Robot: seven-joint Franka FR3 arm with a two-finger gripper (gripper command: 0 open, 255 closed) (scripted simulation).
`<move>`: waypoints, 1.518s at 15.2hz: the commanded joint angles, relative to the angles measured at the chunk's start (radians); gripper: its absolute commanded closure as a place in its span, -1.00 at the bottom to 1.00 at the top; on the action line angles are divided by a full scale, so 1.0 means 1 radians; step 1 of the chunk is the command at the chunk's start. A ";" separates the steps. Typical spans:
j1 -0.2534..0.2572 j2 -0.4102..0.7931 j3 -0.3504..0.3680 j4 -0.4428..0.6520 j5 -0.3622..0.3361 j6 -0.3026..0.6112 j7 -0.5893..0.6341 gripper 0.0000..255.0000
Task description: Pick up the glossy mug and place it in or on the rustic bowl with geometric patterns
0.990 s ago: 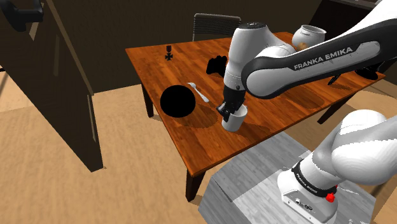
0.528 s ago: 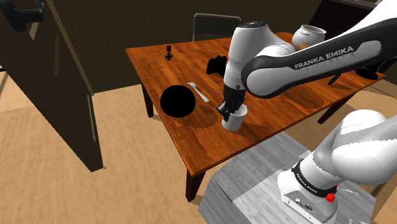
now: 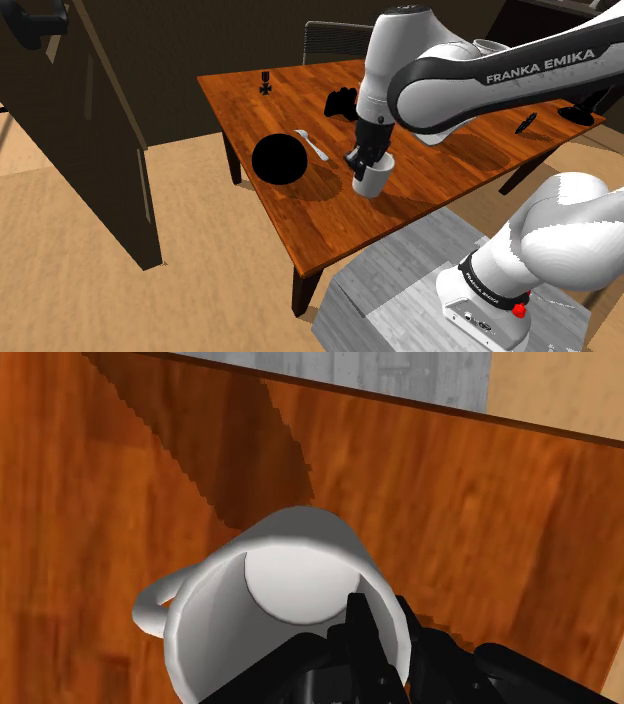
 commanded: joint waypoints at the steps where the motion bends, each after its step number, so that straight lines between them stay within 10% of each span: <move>1: -0.002 -0.013 -0.005 0.020 -0.002 -0.033 -0.004 1.00; 23: -0.006 -0.092 -0.032 0.262 -0.013 -0.354 -0.014 1.00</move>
